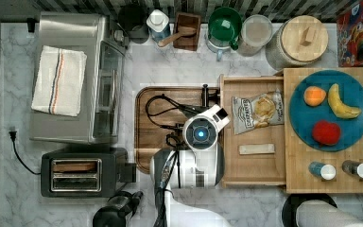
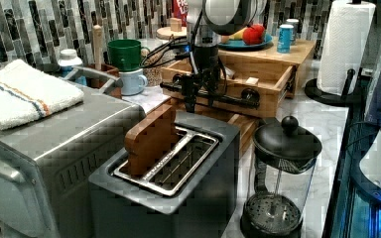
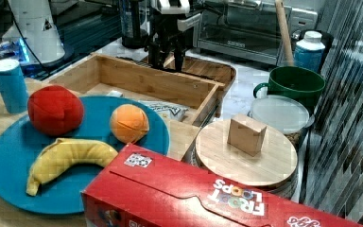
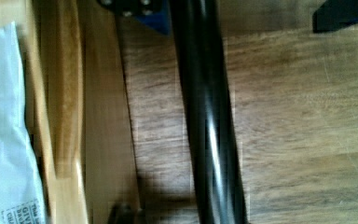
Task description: Open the drawer.
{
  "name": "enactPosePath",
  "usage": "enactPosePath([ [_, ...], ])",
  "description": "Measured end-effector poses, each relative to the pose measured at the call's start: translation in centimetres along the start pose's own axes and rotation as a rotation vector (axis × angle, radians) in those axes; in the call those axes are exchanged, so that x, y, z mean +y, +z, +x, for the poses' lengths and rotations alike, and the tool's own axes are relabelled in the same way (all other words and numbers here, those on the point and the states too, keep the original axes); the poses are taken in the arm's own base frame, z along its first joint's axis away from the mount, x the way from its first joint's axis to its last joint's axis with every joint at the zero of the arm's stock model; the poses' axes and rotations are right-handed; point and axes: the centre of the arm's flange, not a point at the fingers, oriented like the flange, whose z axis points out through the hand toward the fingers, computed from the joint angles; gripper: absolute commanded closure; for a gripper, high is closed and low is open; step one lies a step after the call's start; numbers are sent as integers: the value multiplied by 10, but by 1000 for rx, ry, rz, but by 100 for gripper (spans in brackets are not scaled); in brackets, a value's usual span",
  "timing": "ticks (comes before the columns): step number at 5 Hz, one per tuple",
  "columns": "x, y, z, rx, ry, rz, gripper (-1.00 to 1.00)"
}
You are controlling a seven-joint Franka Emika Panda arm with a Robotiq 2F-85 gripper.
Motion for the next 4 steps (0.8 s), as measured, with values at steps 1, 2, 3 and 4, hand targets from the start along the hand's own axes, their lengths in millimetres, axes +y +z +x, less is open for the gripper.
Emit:
enactPosePath([
  [1, -1, 0, 0, 0, -7, -2, -100],
  [2, -1, 0, 0, 0, -2, 0, -100],
  [3, -1, 0, 0, 0, -2, 0, -100],
  [4, -1, 0, 0, 0, -2, 2, -100],
])
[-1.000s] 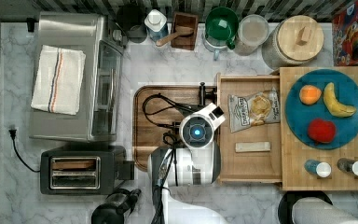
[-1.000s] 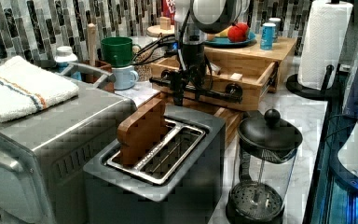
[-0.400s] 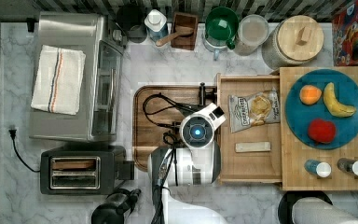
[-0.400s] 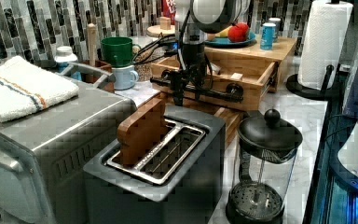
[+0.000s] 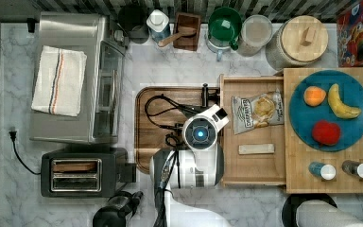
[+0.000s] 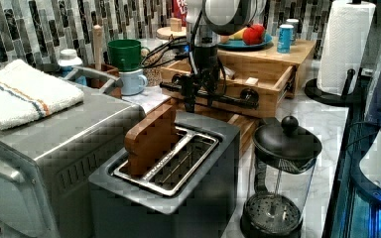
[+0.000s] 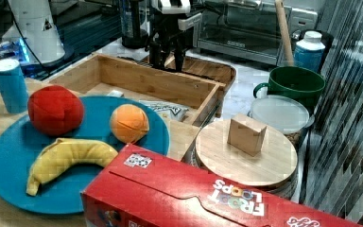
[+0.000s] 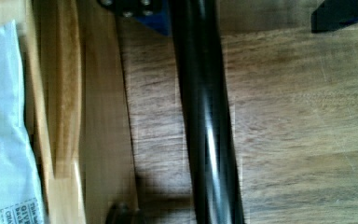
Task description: Open the drawer.
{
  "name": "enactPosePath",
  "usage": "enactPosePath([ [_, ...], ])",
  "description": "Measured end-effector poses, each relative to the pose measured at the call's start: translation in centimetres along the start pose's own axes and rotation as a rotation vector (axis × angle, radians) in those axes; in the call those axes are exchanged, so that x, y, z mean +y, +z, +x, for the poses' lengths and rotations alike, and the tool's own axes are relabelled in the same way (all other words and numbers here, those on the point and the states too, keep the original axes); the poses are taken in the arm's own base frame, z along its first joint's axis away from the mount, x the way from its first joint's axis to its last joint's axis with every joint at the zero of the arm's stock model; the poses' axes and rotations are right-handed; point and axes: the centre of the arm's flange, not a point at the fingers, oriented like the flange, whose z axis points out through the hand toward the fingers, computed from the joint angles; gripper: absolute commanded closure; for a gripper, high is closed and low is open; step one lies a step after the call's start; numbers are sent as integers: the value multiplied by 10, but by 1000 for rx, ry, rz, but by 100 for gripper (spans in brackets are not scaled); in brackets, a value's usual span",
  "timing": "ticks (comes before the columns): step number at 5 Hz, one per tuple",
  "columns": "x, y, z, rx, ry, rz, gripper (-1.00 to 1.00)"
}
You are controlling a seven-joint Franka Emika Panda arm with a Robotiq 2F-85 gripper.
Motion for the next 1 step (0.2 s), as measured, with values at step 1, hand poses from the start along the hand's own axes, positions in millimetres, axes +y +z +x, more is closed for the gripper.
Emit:
enactPosePath([
  [1, 0, 0, 0, 3, 0, 1, -100],
])
